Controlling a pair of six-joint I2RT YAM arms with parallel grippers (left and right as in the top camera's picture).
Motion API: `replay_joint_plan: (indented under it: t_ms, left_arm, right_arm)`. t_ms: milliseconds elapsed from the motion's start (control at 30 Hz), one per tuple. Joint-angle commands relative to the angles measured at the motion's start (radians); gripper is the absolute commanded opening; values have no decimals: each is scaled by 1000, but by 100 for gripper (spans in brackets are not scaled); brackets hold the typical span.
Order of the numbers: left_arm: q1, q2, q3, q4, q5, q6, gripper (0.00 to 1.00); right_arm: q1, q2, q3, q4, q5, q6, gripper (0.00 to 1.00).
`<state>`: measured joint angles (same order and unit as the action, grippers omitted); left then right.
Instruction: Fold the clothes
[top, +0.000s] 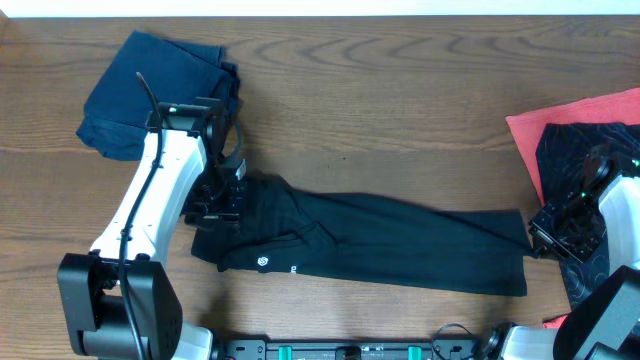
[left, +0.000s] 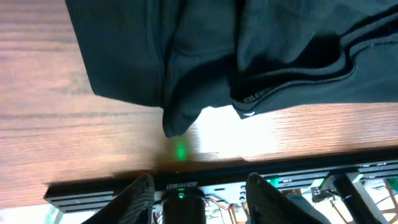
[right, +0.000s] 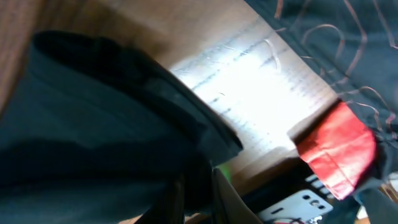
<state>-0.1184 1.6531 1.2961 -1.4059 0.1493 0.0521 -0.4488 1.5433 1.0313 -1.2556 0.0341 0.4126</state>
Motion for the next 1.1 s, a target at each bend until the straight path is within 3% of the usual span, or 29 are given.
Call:
replay_joint_plan:
  t_ms: [0,67,267,400,533,633,1000,1067]
  left_arm:
    - [5,-9,-1,0,-8,-6,51]
    - [5,-9,-1,6,-8,-6,51]
    - [5,-9,-1,36,-8,-24,54]
    - [5,-9,-2,55,-7,-25,57]
    - [5,-9,-31,124,18,-63,62]
    - [5,-9,-91,214,92,-73,62]
    - [4,-9,-375,616,164,-110,60]
    - [4,-9,-397,649,204,-109,49]
  right_arm:
    - [-9,-16,0,-4,100,81,20]
    - [-9,-16,0,-1,109,96,41]
    - [-9,-16,0,3,103,96,51]
    - [-8,-16,0,51,-13,47,52]
    - [9,-16,0,155,-383,-227,52]
    - [35,-16,0,188,-558,-345,52]
    - [159,-16,0,229,-608,-377,50]
    - [176,-16,0,231,-607,-377,50]
